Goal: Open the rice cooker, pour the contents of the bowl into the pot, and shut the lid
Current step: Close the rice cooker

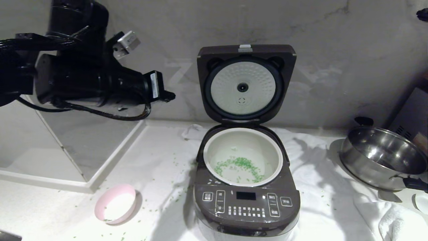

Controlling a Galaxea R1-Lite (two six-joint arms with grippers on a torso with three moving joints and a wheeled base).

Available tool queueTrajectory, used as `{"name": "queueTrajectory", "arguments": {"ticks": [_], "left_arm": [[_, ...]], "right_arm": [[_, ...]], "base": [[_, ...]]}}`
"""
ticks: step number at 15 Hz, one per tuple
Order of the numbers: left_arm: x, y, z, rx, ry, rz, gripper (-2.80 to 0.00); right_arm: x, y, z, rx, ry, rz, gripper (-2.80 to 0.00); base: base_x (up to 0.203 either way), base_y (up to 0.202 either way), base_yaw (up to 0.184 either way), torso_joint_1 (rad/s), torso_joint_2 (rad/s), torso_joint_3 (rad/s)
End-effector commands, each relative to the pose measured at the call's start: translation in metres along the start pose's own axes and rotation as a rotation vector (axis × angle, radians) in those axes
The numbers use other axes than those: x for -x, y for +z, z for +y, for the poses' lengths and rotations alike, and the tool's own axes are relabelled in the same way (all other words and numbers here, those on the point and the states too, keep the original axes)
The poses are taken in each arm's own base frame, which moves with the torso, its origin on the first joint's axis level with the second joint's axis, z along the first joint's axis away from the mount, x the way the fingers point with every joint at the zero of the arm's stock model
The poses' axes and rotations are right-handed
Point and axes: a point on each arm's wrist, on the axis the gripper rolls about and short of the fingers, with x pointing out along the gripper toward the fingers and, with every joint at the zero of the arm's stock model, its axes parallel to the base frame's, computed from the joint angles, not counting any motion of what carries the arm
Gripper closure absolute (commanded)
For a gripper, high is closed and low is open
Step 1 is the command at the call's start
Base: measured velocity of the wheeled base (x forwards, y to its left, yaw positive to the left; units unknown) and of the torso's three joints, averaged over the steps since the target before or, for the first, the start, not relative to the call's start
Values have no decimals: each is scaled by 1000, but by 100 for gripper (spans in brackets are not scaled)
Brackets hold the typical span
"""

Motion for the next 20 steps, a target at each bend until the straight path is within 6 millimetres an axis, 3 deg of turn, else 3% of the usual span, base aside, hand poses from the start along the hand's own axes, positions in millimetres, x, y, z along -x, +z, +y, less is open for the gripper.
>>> {"name": "queueTrajectory", "arguments": {"ticks": [1, 3, 5, 8, 11, 14, 16, 20], "left_arm": [[28, -2, 9, 17, 11, -29, 0], [45, -9, 11, 18, 16, -31, 0], [77, -23, 14, 9, 14, -49, 0], [131, -62, 22, -34, 8, -90, 0], [188, -99, 29, -92, -8, -259, 0], [228, -125, 35, -159, 56, -440, 0], [247, -137, 34, -182, 97, -530, 0], [276, -159, 27, -208, 165, -661, 0]], "right_arm": [[-37, 10, -50, -53, 44, 96, 0], [-53, 15, -66, -63, 112, 158, 0], [-72, 15, -82, -77, 144, 196, 0], [-99, 9, -97, -109, 179, 257, 0], [-122, -11, -86, -128, 232, 322, 0], [-145, -33, -70, -135, 294, 384, 0], [-156, -42, -62, -126, 330, 402, 0], [-164, -47, -65, -110, 350, 399, 0]], "base": [[0, 0, 0, 0, 0, 0], [0, 0, 0, 0, 0, 0], [0, 0, 0, 0, 0, 0], [0, 0, 0, 0, 0, 0], [0, 0, 0, 0, 0, 0], [0, 0, 0, 0, 0, 0], [0, 0, 0, 0, 0, 0], [0, 0, 0, 0, 0, 0]]}}
